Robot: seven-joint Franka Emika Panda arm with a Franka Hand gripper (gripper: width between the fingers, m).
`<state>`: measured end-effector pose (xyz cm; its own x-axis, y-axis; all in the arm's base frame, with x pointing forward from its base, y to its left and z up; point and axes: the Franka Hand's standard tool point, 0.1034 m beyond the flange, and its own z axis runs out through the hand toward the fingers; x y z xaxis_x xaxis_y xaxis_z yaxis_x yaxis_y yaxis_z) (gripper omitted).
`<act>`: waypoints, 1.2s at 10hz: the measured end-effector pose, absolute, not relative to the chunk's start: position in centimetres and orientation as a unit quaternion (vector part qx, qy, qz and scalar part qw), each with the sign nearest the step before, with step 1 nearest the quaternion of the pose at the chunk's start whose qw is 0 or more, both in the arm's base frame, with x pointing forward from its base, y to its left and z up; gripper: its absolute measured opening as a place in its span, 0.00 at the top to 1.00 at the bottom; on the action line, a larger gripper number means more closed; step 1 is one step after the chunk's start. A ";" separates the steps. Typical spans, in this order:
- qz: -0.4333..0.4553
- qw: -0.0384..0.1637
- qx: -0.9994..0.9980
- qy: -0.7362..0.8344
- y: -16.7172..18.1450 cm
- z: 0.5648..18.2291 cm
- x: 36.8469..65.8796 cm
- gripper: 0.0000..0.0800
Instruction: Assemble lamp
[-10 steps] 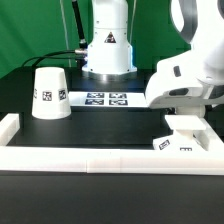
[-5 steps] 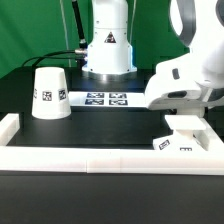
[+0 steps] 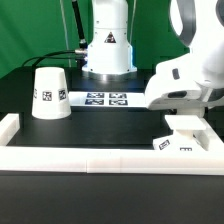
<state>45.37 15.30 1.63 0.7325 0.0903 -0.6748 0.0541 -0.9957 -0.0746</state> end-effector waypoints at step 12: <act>0.188 0.051 -0.979 -0.056 13.3 8.9 50.2 0.27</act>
Offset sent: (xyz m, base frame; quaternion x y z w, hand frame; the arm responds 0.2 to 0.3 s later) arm 0.0105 -0.0052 0.0635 0.0231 -0.0306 -0.0181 0.9991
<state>50.18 13.34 8.85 0.9233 0.1292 -0.3616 0.0911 -0.9885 -0.1207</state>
